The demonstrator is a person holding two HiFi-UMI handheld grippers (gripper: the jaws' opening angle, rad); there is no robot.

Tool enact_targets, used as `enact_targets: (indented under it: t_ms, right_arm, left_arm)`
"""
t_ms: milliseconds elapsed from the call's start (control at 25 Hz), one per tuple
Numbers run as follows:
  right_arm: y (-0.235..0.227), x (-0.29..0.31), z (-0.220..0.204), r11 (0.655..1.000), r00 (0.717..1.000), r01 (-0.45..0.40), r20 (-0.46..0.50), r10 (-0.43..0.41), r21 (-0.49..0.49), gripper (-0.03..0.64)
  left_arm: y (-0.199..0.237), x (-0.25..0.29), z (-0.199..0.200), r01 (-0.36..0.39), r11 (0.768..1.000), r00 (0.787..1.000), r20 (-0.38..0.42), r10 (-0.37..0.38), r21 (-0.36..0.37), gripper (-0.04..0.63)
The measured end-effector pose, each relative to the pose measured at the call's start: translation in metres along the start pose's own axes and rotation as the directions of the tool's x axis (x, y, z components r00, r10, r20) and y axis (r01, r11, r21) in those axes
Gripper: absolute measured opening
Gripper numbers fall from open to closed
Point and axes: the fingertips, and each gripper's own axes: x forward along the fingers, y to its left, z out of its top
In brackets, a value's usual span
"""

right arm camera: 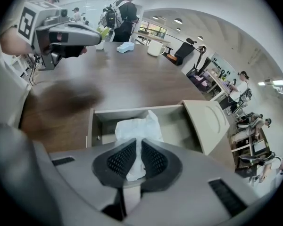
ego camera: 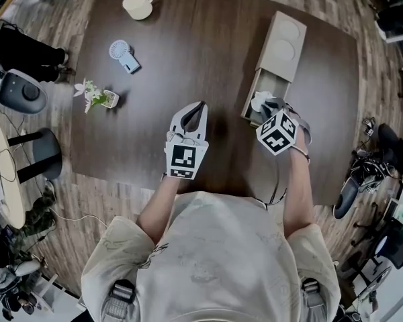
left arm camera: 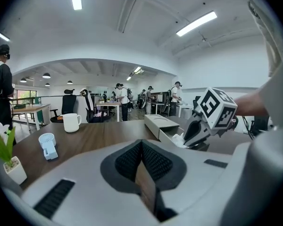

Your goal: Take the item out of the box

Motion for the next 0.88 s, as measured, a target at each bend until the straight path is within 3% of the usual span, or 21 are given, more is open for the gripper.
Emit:
enact_targets:
  t_ms: [320,560,880]
  right_arm:
    - [-0.006,-0.046,0.02,0.991,0.988,0.116,0.096,-0.123,0.069,0.032]
    - [-0.018,-0.095,0.041,0.962,0.948,0.213,0.203,-0.246,0.173,0.032]
    - [-0.012,-0.151,0.055,0.919,0.893,0.284,0.274,-0.358,0.274,0.032]
  left_arm:
    - [0.0,-0.018,0.03,0.014,0.999,0.997,0.081,-0.017,0.033,0.002]
    - [0.008,-0.027,0.064,0.024,0.998,0.986,0.166,-0.033,0.055,0.002]
    - [0.016,-0.054,0.105,0.021,0.996,0.967,0.251,-0.042,0.086,0.002]
